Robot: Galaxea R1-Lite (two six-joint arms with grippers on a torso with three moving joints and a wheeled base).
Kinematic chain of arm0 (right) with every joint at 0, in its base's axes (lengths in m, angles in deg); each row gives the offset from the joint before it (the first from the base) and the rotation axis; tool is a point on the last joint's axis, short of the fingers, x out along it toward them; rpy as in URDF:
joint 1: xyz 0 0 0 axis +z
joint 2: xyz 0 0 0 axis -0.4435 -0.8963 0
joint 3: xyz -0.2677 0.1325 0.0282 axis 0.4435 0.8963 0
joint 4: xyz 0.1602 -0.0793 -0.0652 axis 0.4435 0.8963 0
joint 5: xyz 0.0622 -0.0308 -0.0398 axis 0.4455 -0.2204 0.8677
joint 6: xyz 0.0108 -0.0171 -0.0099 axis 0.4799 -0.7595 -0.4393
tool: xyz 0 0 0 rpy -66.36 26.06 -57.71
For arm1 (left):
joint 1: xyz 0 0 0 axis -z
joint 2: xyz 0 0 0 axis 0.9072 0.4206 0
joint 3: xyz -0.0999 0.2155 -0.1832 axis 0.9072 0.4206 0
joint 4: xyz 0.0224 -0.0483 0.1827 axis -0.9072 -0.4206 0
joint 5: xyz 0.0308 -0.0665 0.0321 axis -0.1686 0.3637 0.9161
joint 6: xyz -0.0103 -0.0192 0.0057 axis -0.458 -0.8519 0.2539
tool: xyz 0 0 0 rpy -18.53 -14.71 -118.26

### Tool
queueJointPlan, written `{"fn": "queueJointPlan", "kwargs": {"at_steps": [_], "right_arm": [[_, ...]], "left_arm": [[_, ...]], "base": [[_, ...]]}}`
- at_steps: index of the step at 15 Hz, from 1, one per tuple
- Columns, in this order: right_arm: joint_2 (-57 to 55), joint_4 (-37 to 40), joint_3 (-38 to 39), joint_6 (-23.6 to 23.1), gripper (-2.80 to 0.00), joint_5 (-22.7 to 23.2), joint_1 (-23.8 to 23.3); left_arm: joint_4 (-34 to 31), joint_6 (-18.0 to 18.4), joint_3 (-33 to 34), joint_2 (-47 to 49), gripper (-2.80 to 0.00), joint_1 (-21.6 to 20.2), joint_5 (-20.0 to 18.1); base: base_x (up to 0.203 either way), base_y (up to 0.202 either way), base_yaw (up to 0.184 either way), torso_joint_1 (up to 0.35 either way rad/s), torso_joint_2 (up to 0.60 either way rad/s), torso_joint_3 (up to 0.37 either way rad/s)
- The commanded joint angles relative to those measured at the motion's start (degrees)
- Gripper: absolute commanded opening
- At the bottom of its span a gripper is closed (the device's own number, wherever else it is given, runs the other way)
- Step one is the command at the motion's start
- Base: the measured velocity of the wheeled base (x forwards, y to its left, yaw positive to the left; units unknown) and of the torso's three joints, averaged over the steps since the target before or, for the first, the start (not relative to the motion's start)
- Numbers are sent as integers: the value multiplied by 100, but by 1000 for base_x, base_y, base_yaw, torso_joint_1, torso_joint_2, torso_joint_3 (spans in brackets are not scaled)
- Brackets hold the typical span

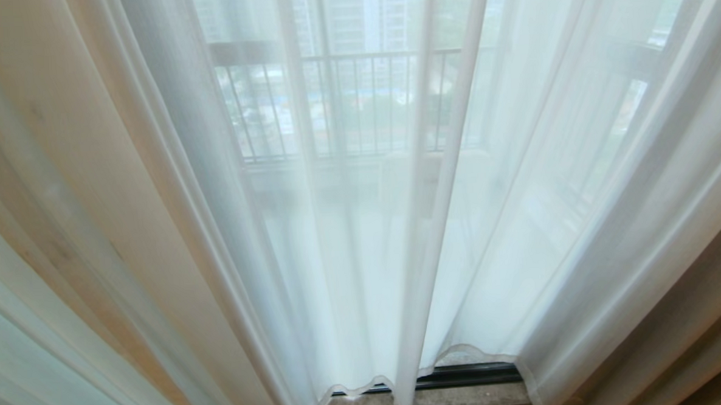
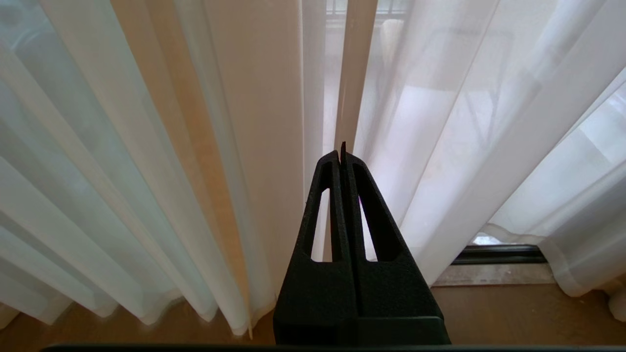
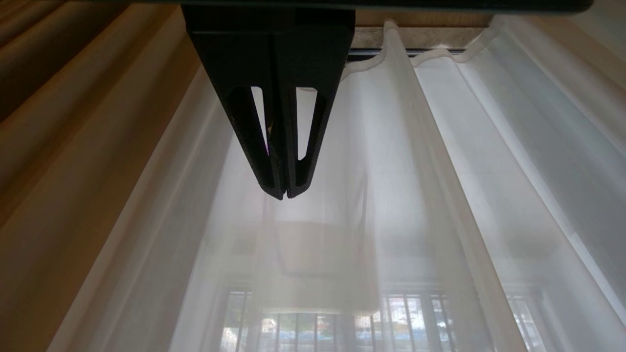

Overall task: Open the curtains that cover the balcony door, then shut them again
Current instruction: Pull the inner curtains open on both sides

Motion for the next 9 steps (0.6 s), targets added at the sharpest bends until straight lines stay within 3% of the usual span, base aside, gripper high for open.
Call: {"fn": "queueJointPlan", "kwargs": {"at_steps": [1,9], "right_arm": [[0,-4,0,-3,-280,2,0],[0,-4,0,-3,-280,2,0]], "left_arm": [[-2,-2,-1,-2,-280,-1,-1],[-2,-2,-5,-2,-280,-1,-1]], "base": [[0,0,0,0,0,0],[0,0,0,0,0,0]]}}
